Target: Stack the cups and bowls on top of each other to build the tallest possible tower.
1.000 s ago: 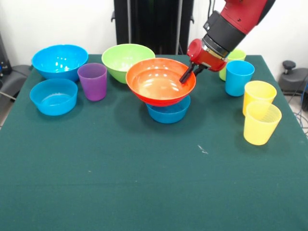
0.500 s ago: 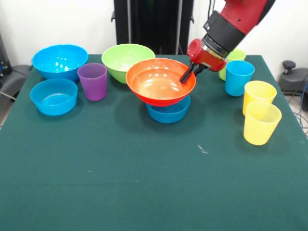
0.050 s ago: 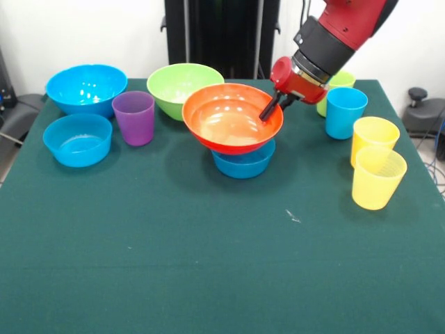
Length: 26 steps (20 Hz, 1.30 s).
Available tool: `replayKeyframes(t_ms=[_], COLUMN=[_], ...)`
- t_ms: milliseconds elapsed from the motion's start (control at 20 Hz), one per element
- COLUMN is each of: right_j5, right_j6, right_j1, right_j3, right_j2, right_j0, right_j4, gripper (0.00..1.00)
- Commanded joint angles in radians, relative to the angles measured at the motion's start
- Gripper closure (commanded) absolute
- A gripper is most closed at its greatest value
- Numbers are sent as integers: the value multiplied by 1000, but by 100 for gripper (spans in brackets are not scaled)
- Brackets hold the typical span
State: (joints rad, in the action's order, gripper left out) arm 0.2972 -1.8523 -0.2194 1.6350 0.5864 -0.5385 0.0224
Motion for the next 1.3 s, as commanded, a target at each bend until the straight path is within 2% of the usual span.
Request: replayKeyframes(t_ms=[50,1300], right_j5=[19,19], right_j6=[-151,-155], right_j1=[63,72], right_j3=[-79,-100], right_j2=[-128,-126], right_j0=[13,21], right_j4=[-33,-35], gripper=[100,100])
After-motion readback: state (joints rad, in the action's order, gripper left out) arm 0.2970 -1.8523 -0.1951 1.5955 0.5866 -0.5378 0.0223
